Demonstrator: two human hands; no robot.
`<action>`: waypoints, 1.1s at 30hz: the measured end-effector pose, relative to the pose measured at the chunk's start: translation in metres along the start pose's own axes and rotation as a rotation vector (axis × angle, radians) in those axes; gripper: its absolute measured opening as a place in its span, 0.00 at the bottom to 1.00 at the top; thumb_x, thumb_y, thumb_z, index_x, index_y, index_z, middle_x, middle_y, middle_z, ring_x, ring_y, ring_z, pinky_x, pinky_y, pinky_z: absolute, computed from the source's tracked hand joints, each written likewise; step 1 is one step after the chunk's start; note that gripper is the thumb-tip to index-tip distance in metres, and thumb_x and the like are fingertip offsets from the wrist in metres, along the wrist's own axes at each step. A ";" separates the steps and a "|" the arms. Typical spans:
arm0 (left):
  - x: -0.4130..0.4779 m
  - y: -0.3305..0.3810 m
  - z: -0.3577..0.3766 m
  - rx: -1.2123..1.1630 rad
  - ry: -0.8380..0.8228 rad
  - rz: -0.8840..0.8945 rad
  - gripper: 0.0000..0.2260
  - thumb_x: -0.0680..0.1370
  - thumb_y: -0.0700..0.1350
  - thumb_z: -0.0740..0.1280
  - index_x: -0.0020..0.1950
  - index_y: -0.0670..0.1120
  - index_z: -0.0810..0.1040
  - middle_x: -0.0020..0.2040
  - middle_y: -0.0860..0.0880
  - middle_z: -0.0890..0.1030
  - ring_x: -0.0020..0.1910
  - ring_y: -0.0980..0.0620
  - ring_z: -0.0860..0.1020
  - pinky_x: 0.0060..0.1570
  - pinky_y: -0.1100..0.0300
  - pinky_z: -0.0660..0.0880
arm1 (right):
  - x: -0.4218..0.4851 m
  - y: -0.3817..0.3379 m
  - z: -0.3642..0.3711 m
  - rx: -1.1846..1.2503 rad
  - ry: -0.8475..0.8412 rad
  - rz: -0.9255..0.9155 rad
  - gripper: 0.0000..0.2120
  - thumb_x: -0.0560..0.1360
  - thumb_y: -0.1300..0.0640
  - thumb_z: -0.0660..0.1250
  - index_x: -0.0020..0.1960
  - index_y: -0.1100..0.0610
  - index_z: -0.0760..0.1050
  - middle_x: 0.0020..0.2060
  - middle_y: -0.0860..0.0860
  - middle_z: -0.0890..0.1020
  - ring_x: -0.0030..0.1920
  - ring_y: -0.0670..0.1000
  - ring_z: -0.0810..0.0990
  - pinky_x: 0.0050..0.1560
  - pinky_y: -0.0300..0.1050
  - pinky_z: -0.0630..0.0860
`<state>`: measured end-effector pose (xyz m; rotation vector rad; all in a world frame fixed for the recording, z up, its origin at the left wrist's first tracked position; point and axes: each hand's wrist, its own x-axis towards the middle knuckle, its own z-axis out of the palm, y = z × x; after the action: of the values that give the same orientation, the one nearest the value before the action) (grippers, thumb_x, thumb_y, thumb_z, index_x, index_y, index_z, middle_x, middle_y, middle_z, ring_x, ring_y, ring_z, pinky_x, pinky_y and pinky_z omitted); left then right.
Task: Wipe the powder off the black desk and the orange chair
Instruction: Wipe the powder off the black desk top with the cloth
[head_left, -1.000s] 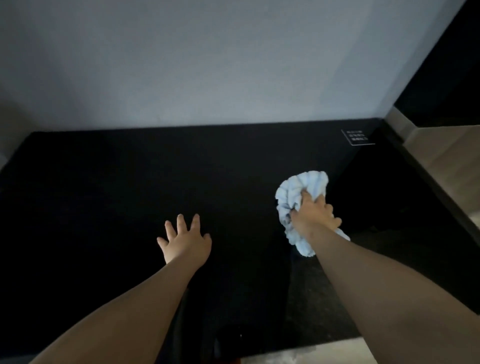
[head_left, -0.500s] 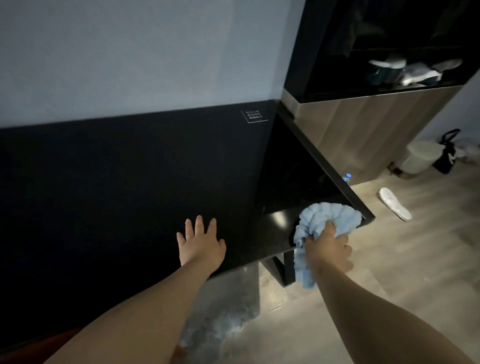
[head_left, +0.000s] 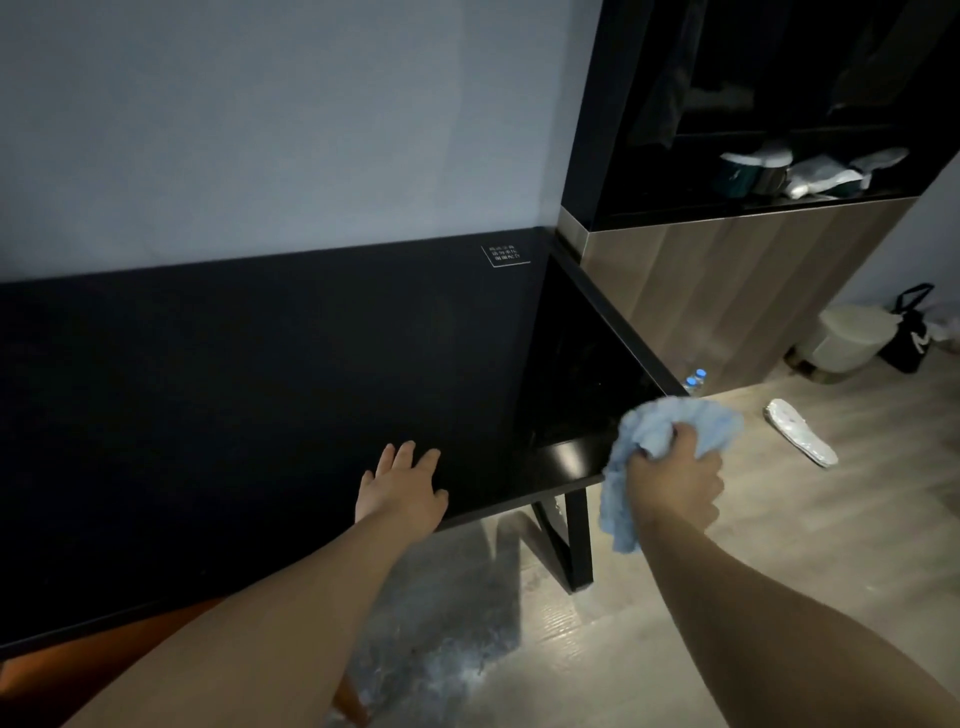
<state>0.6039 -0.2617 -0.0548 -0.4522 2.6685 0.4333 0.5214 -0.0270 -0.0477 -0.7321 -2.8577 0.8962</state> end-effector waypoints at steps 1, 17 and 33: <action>-0.001 -0.002 -0.002 -0.005 0.005 0.000 0.28 0.80 0.52 0.58 0.77 0.53 0.49 0.78 0.48 0.47 0.77 0.46 0.45 0.73 0.45 0.54 | -0.002 -0.012 0.003 -0.008 -0.015 -0.080 0.23 0.75 0.50 0.62 0.69 0.47 0.61 0.65 0.60 0.65 0.62 0.64 0.66 0.60 0.60 0.66; 0.052 -0.037 -0.030 -0.051 0.057 -0.007 0.27 0.80 0.52 0.57 0.77 0.52 0.51 0.78 0.47 0.48 0.77 0.46 0.45 0.72 0.49 0.55 | -0.062 -0.078 0.115 -0.575 -0.383 -0.792 0.28 0.77 0.39 0.56 0.73 0.39 0.50 0.75 0.52 0.49 0.72 0.59 0.54 0.64 0.66 0.58; 0.141 0.129 -0.017 -0.148 -0.006 -0.034 0.27 0.80 0.51 0.59 0.77 0.54 0.52 0.78 0.49 0.50 0.77 0.47 0.47 0.73 0.47 0.55 | 0.220 -0.010 0.013 -0.495 -0.136 -0.267 0.22 0.78 0.50 0.59 0.71 0.50 0.60 0.67 0.59 0.63 0.63 0.63 0.67 0.59 0.58 0.67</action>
<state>0.4279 -0.1868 -0.0709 -0.5386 2.6287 0.6238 0.3197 0.0598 -0.0720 -0.3027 -3.2287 0.2091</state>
